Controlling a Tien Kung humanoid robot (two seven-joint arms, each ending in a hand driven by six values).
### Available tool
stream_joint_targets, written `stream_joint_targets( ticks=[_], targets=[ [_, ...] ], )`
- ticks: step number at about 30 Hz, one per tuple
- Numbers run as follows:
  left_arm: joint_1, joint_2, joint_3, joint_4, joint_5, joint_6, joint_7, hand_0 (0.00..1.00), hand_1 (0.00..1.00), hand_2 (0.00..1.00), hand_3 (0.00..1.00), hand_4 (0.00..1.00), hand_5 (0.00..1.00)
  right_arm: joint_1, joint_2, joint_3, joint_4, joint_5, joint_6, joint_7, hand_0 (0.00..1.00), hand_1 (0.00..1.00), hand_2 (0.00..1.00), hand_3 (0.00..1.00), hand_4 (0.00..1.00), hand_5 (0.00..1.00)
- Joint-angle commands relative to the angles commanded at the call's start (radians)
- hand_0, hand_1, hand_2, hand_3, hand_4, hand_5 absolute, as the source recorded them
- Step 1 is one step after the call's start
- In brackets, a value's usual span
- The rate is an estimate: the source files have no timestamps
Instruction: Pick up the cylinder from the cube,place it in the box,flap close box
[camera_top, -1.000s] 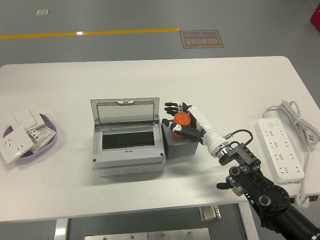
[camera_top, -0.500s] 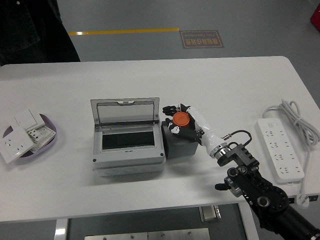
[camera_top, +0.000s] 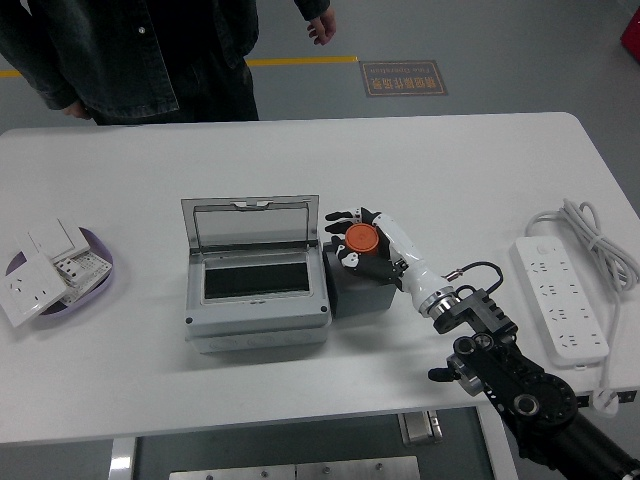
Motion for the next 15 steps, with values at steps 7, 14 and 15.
stream_joint_targets(
  ticks=[7,14,15],
  targets=[
    [0.001,-0.001,-0.002,0.0,0.001,0.001,-0.001,0.636,0.678,0.68,0.74,0.82,0.32,0.001,0.001,0.007,0.009,0.015,0.004,0.006,0.668,0.583,0.506,0.41,0.082,0.002],
    [0.002,-0.001,-0.003,0.0,0.001,0.002,-0.002,0.636,0.678,0.68,0.741,0.819,0.321,-0.008,0.003,0.018,0.048,0.029,0.0,0.005,0.667,0.587,0.504,0.406,0.091,0.002],
    [0.002,-0.002,-0.003,0.0,0.0,0.002,-0.003,0.636,0.678,0.68,0.741,0.819,0.321,-0.011,0.002,0.021,0.064,0.029,-0.003,0.003,0.667,0.587,0.504,0.406,0.091,0.002]
  ],
)
